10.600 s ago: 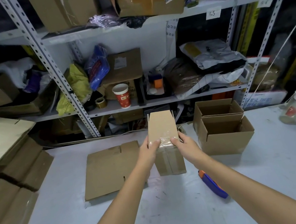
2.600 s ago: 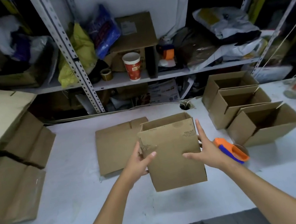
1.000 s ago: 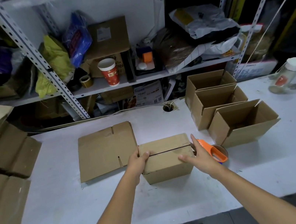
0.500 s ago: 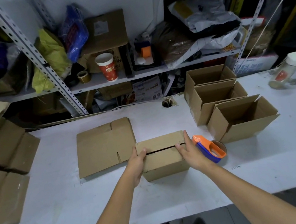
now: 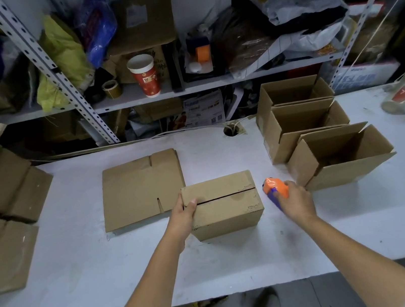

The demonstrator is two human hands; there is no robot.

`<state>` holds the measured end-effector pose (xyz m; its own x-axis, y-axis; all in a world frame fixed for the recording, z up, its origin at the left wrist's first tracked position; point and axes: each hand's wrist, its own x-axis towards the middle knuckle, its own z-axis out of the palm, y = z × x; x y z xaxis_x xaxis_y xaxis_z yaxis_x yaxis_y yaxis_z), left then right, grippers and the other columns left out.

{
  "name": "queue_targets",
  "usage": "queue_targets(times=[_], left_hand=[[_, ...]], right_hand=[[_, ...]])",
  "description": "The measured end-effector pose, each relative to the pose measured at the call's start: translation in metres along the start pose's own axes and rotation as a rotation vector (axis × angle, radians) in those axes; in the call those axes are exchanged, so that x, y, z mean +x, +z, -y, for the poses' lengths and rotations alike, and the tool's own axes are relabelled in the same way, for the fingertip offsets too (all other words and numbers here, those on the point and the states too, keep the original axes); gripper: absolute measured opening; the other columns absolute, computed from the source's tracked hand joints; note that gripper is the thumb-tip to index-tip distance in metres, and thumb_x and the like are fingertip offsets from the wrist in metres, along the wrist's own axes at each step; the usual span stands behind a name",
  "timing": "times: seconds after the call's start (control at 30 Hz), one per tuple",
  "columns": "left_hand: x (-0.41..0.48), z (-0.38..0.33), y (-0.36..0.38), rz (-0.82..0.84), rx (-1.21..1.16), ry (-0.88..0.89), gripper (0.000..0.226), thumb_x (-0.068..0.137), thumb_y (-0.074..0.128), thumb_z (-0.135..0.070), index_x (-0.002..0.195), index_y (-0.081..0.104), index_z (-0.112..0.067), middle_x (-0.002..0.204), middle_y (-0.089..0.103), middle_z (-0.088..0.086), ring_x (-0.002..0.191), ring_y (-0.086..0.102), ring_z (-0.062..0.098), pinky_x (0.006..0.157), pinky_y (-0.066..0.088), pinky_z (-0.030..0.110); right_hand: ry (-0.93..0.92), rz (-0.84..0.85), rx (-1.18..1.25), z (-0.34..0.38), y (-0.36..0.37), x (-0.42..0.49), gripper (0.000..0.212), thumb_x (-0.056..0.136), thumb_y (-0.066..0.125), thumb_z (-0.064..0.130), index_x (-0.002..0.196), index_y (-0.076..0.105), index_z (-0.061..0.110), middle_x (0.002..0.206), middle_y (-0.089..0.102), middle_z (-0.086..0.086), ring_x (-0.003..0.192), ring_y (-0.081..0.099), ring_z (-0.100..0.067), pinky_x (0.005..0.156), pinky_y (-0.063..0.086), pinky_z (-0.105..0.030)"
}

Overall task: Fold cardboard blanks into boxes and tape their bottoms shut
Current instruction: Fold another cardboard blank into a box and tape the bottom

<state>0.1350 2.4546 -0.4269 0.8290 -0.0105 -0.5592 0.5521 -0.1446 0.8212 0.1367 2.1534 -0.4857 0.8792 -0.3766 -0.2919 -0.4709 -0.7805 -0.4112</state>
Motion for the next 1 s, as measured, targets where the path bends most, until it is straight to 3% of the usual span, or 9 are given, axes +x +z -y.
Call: queue_targets(times=[0.17, 0.3, 0.4, 0.53, 0.63, 0.7, 0.77, 0.9, 1.0], left_hand=[[0.002, -0.001, -0.003, -0.025, 0.007, -0.023, 0.026, 0.103, 0.052, -0.032, 0.129, 0.054, -0.036, 0.117, 0.066, -0.01, 0.1, 0.063, 0.005, 0.074, 0.05, 0.021], [-0.001, -0.001, -0.003, -0.034, 0.003, -0.05, 0.026, 0.102, 0.054, -0.031, 0.127, 0.058, -0.03, 0.111, 0.067, -0.012, 0.095, 0.063, 0.003, 0.071, 0.05, 0.019], [-0.004, -0.005, -0.002, -0.03, 0.006, -0.056, 0.025, 0.102, 0.055, -0.033, 0.126, 0.058, -0.032, 0.111, 0.067, -0.012, 0.095, 0.063, 0.003, 0.07, 0.05, 0.019], [-0.002, -0.008, -0.003, 0.012, 0.01, -0.071, 0.025, 0.101, 0.055, -0.034, 0.126, 0.056, -0.034, 0.117, 0.066, -0.007, 0.101, 0.063, 0.009, 0.081, 0.051, 0.026], [0.001, -0.012, 0.0, 0.041, 0.03, -0.077, 0.034, 0.101, 0.056, -0.036, 0.133, 0.055, -0.026, 0.119, 0.065, -0.005, 0.104, 0.063, 0.012, 0.083, 0.053, 0.028], [0.005, -0.012, 0.004, 0.059, 0.062, -0.079, 0.05, 0.098, 0.058, -0.042, 0.144, 0.049, -0.024, 0.13, 0.061, -0.001, 0.114, 0.061, 0.018, 0.098, 0.051, 0.036], [0.006, -0.014, 0.01, 0.075, 0.084, -0.08, 0.056, 0.098, 0.058, -0.043, 0.149, 0.042, -0.027, 0.134, 0.059, -0.001, 0.117, 0.059, 0.019, 0.104, 0.048, 0.039], [0.001, -0.023, 0.019, 0.079, 0.087, -0.054, 0.043, 0.102, 0.053, -0.034, 0.144, 0.044, -0.028, 0.117, 0.061, -0.005, 0.103, 0.06, 0.012, 0.09, 0.048, 0.028], [0.001, -0.022, 0.019, 0.08, 0.093, -0.051, 0.046, 0.101, 0.054, -0.035, 0.146, 0.045, -0.028, 0.124, 0.063, -0.002, 0.106, 0.062, 0.015, 0.086, 0.05, 0.027]], right_hand=[[-0.002, 0.109, -0.25, -0.003, 0.028, 0.005, 0.066, 0.094, 0.06, 0.025, 0.148, 0.025, 0.015, 0.111, 0.067, -0.016, 0.1, 0.064, -0.034, 0.072, 0.046, -0.036], [-0.012, 0.06, -0.263, -0.002, 0.027, 0.006, 0.069, 0.096, 0.053, 0.012, 0.155, 0.018, 0.014, 0.122, 0.063, -0.018, 0.109, 0.062, -0.036, 0.076, 0.046, -0.036], [-0.021, 0.086, 0.068, -0.002, 0.004, 0.007, 0.056, 0.099, 0.055, 0.013, 0.15, 0.033, 0.018, 0.131, 0.059, -0.016, 0.114, 0.059, -0.036, 0.083, 0.049, -0.039], [0.059, 0.23, 0.832, 0.024, -0.069, -0.014, 0.041, 0.1, 0.057, 0.008, 0.136, 0.046, 0.024, 0.114, 0.064, -0.005, 0.097, 0.063, -0.019, 0.081, 0.054, -0.038], [0.074, 0.276, 0.993, 0.034, -0.114, -0.021, 0.039, 0.098, 0.061, 0.015, 0.135, 0.051, 0.02, 0.125, 0.061, -0.003, 0.11, 0.061, -0.021, 0.094, 0.052, -0.046], [0.046, 0.372, 1.071, 0.042, -0.133, -0.021, 0.036, 0.095, 0.064, 0.025, 0.13, 0.056, 0.019, 0.127, 0.064, -0.006, 0.116, 0.061, -0.025, 0.1, 0.049, -0.05], [-0.002, 0.448, 1.035, 0.056, -0.142, -0.021, 0.047, 0.086, 0.07, 0.04, 0.128, 0.057, 0.022, 0.125, 0.066, -0.006, 0.115, 0.063, -0.025, 0.1, 0.052, -0.047], [-0.188, 0.525, 0.659, 0.091, -0.143, -0.02, 0.064, 0.074, 0.073, 0.052, 0.13, 0.051, 0.029, 0.122, 0.064, 0.004, 0.109, 0.064, -0.018, 0.087, 0.057, -0.035], [-0.264, 0.657, 0.447, 0.11, -0.135, -0.019, 0.068, 0.07, 0.076, 0.055, 0.129, 0.049, 0.034, 0.122, 0.064, 0.007, 0.108, 0.064, -0.016, 0.087, 0.057, -0.033]])
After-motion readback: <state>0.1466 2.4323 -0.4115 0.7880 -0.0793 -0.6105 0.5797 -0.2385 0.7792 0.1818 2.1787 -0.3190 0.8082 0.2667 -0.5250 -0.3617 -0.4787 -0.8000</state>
